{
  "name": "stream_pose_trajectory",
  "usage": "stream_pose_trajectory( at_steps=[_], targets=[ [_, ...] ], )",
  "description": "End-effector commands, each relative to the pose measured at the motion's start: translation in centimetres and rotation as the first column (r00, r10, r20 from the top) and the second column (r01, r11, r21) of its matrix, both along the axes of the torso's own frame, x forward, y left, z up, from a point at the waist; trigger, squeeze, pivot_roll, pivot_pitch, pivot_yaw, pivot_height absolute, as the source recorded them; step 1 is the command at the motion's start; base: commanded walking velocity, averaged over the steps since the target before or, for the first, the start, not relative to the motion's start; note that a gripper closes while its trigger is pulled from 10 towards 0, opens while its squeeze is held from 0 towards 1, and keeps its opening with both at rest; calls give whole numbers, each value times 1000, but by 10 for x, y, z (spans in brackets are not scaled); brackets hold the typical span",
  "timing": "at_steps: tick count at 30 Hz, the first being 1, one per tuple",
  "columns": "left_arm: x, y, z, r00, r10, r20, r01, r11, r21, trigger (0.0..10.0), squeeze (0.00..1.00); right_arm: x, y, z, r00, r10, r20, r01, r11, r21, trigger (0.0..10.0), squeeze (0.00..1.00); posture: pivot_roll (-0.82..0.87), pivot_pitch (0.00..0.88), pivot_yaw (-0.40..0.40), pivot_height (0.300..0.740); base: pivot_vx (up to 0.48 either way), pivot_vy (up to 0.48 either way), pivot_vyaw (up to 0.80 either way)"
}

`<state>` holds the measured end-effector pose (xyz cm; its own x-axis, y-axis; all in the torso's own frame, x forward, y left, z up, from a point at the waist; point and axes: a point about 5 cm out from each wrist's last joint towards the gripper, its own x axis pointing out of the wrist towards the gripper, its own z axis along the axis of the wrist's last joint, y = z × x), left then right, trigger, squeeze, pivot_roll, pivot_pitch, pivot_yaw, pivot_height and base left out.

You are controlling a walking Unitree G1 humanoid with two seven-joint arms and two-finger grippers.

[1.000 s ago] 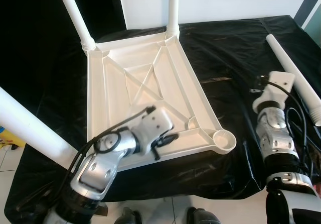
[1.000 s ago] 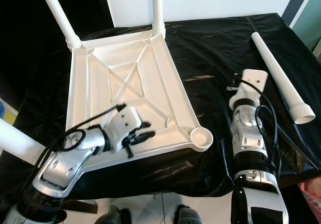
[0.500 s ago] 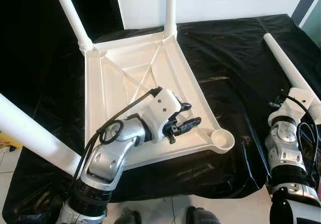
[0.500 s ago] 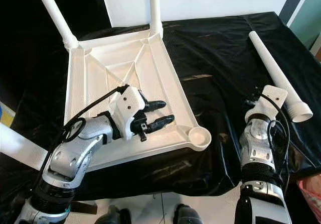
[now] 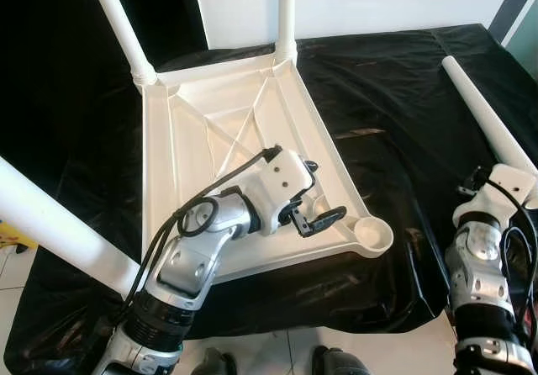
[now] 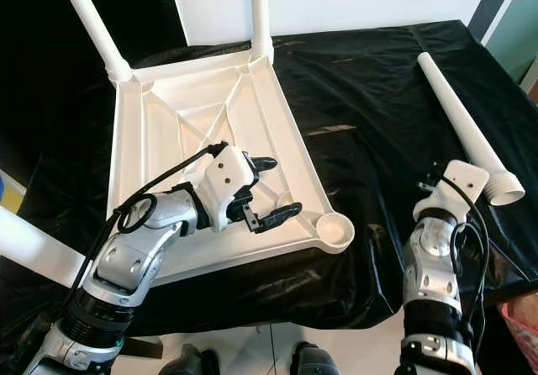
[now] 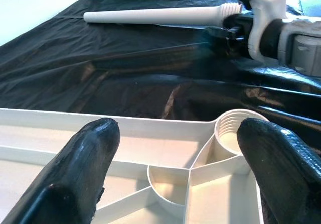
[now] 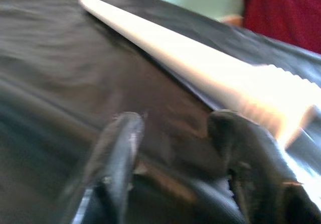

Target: Building children table

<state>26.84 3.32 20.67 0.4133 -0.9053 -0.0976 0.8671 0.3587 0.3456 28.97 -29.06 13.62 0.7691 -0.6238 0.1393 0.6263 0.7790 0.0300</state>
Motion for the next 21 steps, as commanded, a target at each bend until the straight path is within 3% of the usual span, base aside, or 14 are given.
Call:
stream_pose_trajectory(
  at_steps=[1,11,12,13,15,21],
  targets=[
    [1,-1,2,997,59,42,-58,998,-20,10000,0,-9,-11,-5,997,-72,-4,72,997,42,10000,1000,-93,173,70,740,0,0,0],
    [0,-4,1,998,33,56,-33,999,0,10000,0,-12,-26,-5,996,-65,60,56,988,146,10000,1000,-97,189,89,740,0,0,0],
    [-1,-4,0,998,28,58,-28,1000,6,10000,0,-10,-28,-3,997,-41,68,30,987,159,10000,780,-97,190,94,740,0,0,0],
    [-1,-4,-1,998,25,60,-25,1000,10,10000,0,-8,-30,-2,997,-26,70,14,986,167,10000,0,-97,192,95,740,0,0,0],
    [-2,-5,-2,998,18,58,-19,1000,16,10000,0,-3,-32,-1,996,40,78,-54,980,193,10000,0,-95,193,101,740,0,0,0],
    [-2,-4,-3,998,13,63,-15,1000,25,10000,0,2,-39,1,992,96,82,-111,974,197,10000,0,-88,196,106,740,0,0,0]
  ],
)
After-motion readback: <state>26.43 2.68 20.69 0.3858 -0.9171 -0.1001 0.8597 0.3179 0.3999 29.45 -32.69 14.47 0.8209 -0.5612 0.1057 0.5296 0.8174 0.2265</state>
